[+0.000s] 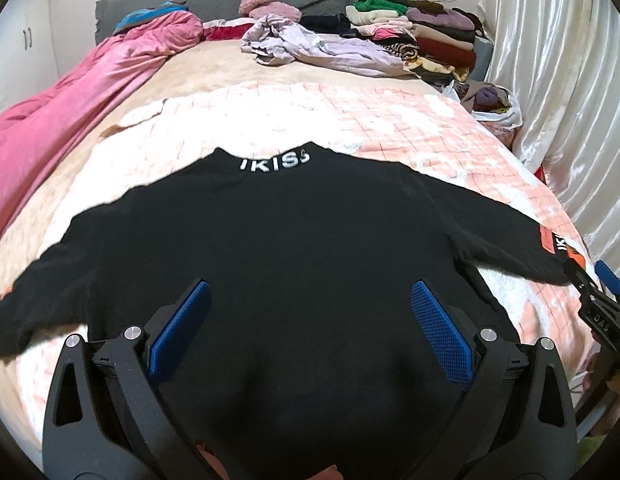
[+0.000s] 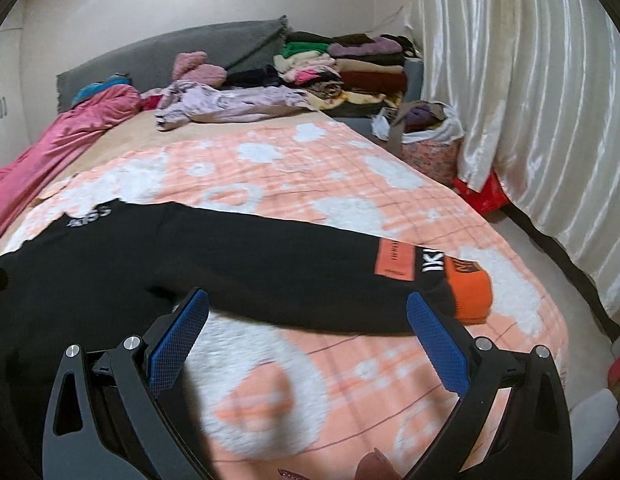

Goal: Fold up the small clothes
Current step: 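Move the right gripper to the orange sleeve cuff and grasp it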

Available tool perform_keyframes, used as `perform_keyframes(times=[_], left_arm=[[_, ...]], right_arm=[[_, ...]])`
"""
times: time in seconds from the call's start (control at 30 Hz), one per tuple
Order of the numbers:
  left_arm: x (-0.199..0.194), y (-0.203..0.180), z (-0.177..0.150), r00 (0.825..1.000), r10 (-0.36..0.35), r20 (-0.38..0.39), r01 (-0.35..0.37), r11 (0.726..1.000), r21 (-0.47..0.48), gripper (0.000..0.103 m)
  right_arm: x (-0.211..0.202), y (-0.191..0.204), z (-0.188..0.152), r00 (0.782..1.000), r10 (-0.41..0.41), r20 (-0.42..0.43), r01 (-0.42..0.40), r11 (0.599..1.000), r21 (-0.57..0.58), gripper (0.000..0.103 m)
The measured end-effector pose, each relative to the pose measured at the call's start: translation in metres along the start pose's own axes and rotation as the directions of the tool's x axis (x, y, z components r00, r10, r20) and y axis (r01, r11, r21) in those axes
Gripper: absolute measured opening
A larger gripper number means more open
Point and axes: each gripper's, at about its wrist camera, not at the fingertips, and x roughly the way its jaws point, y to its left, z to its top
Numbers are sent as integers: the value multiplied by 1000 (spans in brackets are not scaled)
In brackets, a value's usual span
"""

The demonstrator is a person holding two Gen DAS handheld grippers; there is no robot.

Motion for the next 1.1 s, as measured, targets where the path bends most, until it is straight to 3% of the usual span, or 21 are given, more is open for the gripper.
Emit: perform_keyframes(times=[0.33,0.47,0.6,0.9,1.1], left_arm=[[27,-3,22,999,45,-10,-45,999,13,94],[41,-13,26,997,71,-4,-71,996,63,94],[58,-22,30,998,60,-34,-57,995,76,94],[93,-28,24,995,87,-48,-81,990,114,94],[107,-23,21,992,114,-48,-107,986,128,94]], right_arm=[[21,-58,14,995,-98,1,97,991,96,99],[31,-87,18,988,-151,-23,153,980,130,99],[44,-112,19,981,-189,-53,195,968,156,99],[75,-141,10,968,-202,-149,226,959,168,99],[80,-156,4,972,-158,-171,192,959,206,99]])
